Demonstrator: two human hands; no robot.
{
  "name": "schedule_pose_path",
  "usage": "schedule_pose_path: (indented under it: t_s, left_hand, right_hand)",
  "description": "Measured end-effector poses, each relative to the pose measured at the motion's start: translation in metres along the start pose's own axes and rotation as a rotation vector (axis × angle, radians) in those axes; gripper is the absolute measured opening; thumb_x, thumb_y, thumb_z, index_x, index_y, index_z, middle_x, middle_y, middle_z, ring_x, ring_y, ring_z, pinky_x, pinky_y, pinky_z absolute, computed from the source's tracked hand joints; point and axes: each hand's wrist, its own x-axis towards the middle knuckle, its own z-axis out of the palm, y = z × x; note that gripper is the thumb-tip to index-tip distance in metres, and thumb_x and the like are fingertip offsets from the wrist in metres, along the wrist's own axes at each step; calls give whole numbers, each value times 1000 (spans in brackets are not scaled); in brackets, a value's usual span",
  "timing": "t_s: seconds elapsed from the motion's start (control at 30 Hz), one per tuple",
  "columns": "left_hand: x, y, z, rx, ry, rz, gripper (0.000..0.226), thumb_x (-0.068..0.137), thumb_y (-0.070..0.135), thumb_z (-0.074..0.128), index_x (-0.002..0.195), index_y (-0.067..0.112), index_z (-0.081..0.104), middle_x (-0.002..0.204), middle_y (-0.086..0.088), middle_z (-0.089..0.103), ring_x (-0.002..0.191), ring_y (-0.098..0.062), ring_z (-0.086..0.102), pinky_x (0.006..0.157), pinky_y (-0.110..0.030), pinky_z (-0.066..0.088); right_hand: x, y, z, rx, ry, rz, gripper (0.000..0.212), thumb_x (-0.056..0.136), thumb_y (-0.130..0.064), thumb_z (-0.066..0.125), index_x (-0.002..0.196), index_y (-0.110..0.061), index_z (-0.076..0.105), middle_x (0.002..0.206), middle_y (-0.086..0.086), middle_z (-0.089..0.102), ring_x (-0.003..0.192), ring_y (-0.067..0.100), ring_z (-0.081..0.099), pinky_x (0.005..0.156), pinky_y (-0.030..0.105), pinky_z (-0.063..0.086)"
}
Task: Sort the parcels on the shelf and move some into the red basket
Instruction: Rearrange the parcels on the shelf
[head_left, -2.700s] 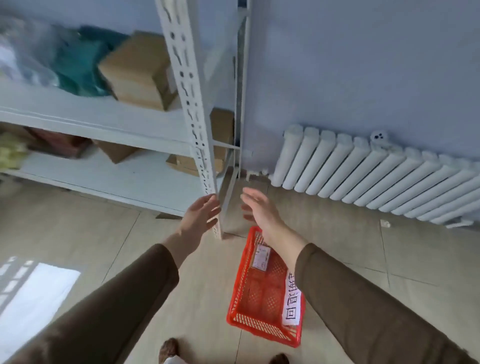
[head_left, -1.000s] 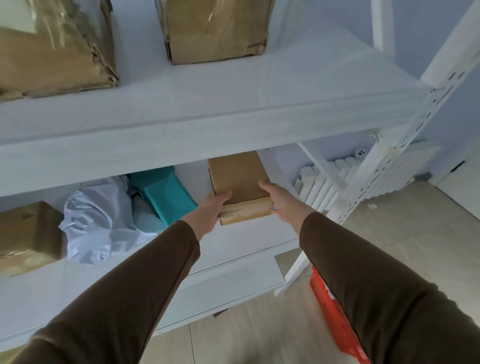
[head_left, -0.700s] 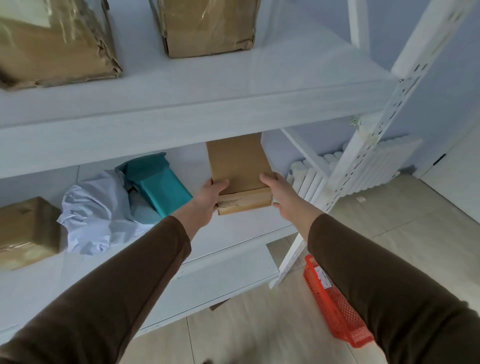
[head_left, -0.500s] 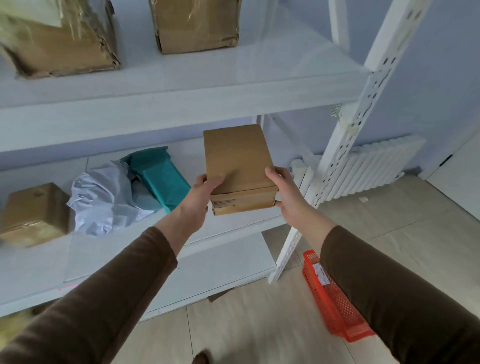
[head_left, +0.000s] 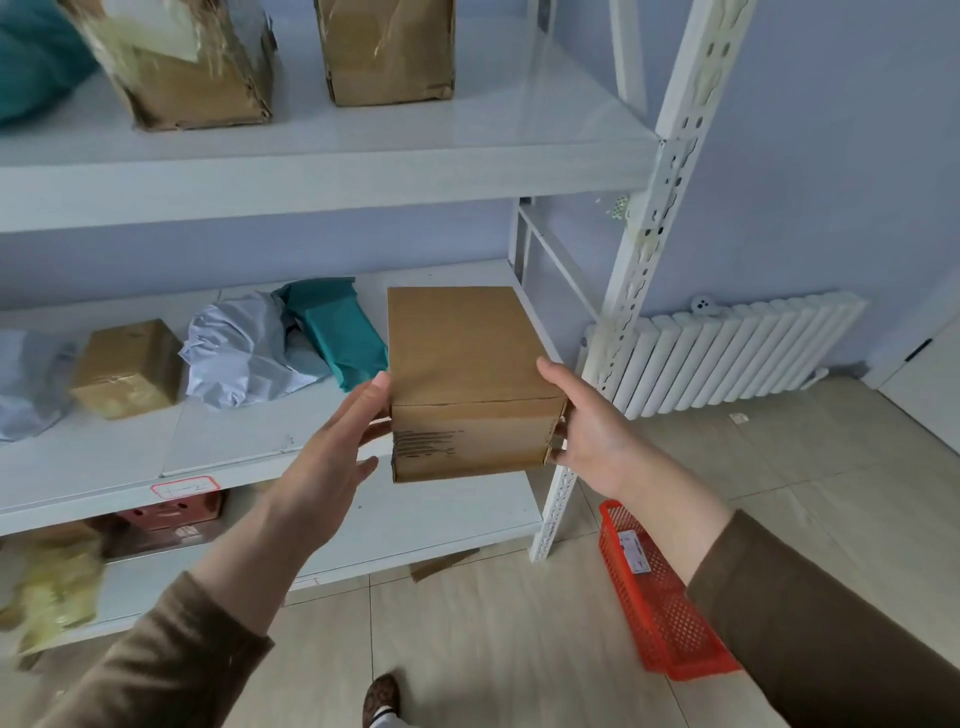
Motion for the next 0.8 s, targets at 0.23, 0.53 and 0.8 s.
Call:
schedule_pose_path:
  t_s: [0.23,0.53,0.8]
  left_hand:
    - [-12,-18,-1,-250,85,-131,56,98,70,46,136,32,63,145,-1,64,136,-24,58,119,-52,39]
    - [-13,-38,10,-428,32,-52,59,111,55,23,154,23,48,150,-7,61,141,-26,56,122,-51,33]
    - [-19,-24,3,62,194,420,35,104,37,58,139,39,53,133,10,67,126,-13,60,113,-47,47]
  right_hand:
    - [-41,-9,26,-428,16,-409,62,84,-66,67,140,-40,54,139,-15,60,131,4,54,114,36,42]
    - [-76,0,73,-1139,191,-857,84,80,-86,44,151,-40,37,163,-14,28,149,14,21,114,41,24]
    - [-52,4,45,-230,2,-470,67,82,-87,33,131,-49,59,133,-33,61,127,-13,50,119,36,36]
